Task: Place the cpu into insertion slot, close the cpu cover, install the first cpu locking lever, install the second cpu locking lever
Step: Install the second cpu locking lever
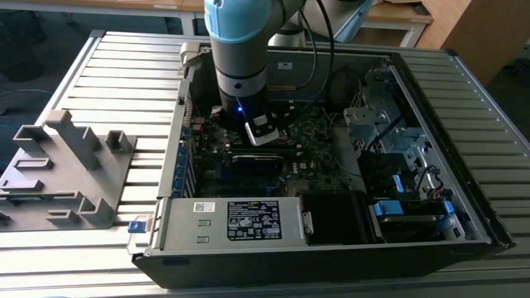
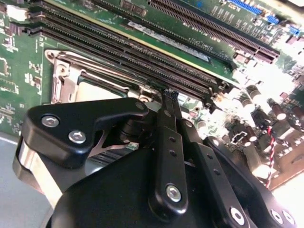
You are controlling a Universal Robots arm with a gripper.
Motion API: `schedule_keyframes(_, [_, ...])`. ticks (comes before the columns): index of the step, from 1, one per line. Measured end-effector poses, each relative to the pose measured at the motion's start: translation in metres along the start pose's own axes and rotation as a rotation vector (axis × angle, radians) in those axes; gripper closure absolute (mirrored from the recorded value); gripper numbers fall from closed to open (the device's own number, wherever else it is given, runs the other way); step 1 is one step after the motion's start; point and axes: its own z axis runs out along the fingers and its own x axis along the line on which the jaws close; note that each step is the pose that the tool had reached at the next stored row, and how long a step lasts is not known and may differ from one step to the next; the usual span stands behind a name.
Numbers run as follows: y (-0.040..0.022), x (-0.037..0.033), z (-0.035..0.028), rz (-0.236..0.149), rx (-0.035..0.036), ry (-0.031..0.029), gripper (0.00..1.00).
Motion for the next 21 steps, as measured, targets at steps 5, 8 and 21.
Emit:
schedule_keyframes(5, [0.0017, -0.0004, -0.0099, 0.000, 0.0001, 0.0001, 0.89])
schedule_keyframes(8, [0.0030, -0.0008, -0.0181, 0.000, 0.0003, 0.0002, 0.89])
schedule_keyframes(21, [0.0085, -0.0106, -0.0288, 0.016, 0.0557, -0.0096, 0.89])
